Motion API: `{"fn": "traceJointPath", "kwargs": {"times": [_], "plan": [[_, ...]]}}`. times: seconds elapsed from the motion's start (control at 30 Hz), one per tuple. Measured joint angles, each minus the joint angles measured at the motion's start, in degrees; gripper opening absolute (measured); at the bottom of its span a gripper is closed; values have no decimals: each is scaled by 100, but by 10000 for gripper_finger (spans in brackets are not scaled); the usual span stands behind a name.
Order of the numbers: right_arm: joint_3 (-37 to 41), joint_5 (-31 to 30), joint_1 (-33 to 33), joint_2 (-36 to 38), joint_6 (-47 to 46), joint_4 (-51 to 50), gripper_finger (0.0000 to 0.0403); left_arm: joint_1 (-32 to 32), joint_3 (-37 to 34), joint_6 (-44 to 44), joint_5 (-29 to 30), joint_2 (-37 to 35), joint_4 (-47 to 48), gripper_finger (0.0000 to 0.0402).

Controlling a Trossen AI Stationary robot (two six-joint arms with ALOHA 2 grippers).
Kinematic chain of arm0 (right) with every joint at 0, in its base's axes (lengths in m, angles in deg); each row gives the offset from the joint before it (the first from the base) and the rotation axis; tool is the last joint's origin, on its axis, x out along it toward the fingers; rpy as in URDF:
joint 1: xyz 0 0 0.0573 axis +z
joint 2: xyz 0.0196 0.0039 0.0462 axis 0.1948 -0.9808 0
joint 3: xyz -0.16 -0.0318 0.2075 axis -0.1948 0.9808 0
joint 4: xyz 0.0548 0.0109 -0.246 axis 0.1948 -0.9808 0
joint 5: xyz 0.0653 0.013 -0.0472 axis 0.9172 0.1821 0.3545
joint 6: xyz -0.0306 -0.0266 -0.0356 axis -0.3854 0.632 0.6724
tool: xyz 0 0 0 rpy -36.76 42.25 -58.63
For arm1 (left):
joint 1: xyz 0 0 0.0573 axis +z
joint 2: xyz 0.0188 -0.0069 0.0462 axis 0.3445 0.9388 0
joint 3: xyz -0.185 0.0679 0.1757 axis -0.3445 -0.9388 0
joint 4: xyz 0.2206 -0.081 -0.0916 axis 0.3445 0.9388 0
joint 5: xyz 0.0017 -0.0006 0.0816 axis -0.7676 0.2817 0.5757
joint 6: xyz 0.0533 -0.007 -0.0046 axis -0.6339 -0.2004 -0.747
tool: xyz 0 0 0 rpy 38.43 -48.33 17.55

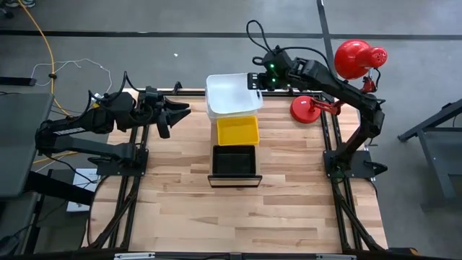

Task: Stack baskets on shelf by color
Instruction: Stack the white bin on top of the white bins on the shelf

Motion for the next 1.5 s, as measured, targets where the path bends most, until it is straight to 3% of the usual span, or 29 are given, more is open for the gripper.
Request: {"fn": "traceJointPath", "kwargs": {"times": [0.57, 1.03, 1.5], "plan": [[0, -134, -48, 8, -24, -474, 0, 0, 0, -20, 0, 0, 0, 143], [0, -580, -48, 10, -1103, -426, 1, 0, 0, -20, -18, 0, 2, 143], [0, -565, -48, 10, -707, -516, 1, 0, 0, -113, -90, 0, 23, 143]]}}
